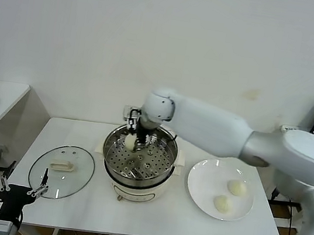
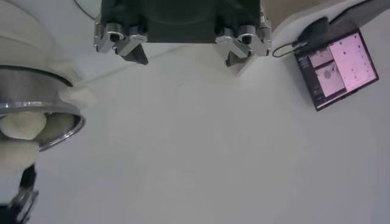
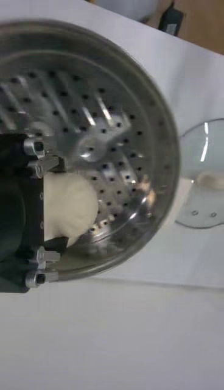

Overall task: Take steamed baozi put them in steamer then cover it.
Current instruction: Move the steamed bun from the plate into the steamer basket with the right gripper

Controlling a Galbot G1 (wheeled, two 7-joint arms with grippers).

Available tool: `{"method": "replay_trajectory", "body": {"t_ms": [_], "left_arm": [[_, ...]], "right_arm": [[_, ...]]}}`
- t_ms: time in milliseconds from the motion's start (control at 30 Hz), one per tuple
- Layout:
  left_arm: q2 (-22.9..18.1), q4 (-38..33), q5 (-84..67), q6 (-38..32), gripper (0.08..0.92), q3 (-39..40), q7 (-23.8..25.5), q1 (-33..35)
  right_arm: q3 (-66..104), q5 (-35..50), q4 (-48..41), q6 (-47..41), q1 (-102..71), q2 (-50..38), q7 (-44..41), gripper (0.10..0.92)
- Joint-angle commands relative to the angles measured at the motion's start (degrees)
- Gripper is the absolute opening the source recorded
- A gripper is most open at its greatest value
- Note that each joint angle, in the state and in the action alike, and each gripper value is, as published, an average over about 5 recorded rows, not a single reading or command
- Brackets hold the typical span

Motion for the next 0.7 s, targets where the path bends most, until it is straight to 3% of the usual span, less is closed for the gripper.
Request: {"method": "replay_trajectory", "body": {"t_ms": [33,467,567,700], "left_arm": [[-0.04,0.06,-0.01,0.01,0.823,-0.16,-0.01,-0.31],[0.24,0.50,-0.08,0.03,0.823,-0.22,0.02,-0.72],[0.26,0.39,-0.08,0.06,0.823,-0.19,0.04,-0.70],[0.26,0.22,-0.06,0.07,0.823,-0.20,0.05,-0.55]], "right_arm": [[0.06,0.16,-7.76,-1.95,-3.97,8.83,1.85,0.645],[0.07,-2.34,-9.73,-2.77,-5.40,9.55,1.08,0.645],[0.04,-2.52,-7.98,-3.06,-4.39,8.20,-0.25,0.676],[0.00,-2.41,-4.39,-2.71,-1.30,4.89,-2.93,0.777]]}}
